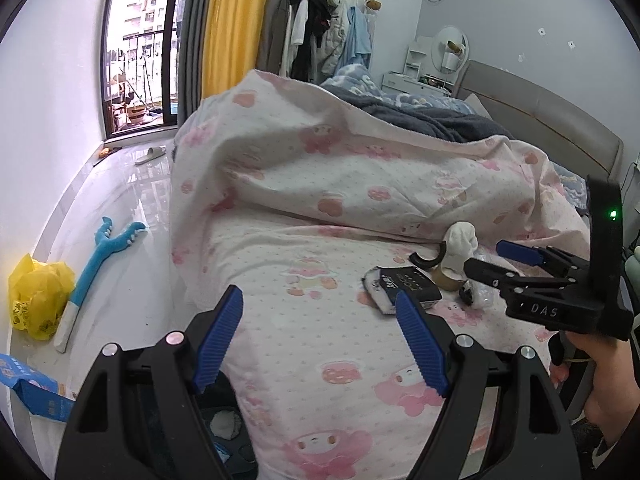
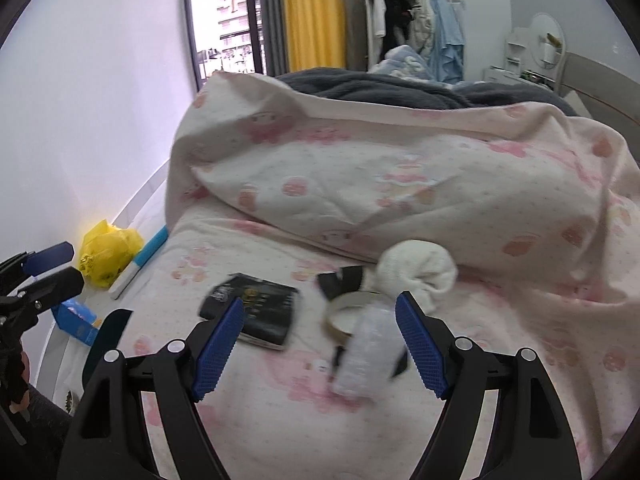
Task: Collect trash
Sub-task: 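Grasp the clear bubble-wrap bag on the duvet with the right tool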
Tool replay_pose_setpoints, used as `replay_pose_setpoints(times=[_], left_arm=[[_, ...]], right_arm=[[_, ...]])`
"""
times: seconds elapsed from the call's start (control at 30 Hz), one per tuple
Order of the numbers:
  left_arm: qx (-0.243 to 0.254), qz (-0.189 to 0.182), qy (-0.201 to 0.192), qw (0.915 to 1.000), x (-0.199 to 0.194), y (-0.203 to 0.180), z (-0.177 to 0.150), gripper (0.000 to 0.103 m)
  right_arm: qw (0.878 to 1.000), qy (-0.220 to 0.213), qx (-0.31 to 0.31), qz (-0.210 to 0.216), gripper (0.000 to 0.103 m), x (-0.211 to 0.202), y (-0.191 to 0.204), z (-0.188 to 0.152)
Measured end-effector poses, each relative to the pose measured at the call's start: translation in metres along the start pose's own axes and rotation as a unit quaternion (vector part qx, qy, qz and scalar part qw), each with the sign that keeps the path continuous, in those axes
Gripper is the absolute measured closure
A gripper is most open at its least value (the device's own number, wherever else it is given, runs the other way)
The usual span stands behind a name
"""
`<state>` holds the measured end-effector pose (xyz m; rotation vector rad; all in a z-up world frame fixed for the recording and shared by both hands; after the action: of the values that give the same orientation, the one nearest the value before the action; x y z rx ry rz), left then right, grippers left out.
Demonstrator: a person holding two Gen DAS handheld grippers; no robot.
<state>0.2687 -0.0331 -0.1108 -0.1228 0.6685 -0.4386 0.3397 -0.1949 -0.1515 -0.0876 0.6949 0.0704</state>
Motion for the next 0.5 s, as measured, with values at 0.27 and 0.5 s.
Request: replay_pose_setpoints(times=[0.27, 0.5], left_arm=[[0.003, -0.006, 0.015, 0.9999, 0.025, -0.015, -0.005, 0.021], [0.018, -0.015, 0.023, 0.9995, 0.044, -0.035, -0.010, 0.019]], right_arm=[[1.000, 0.019, 0.012, -0.012, 0.038, 0.012, -0.019, -0.005], [0.999, 0.045, 0.020, -0.011, 0.049, 0.025, -0.028, -0.014]])
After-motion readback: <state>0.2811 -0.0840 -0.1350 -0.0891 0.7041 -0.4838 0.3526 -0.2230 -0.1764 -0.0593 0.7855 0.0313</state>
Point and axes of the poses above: each gripper's, at about its wrist camera, not at the fingertips, and x roughly the way its jaws point, y to its left, z to its top, the point moved 10 cm from there along x, roughly the way its jaws point, and after that the axes turned 11 degrees about -z, right-handed, at the moved point
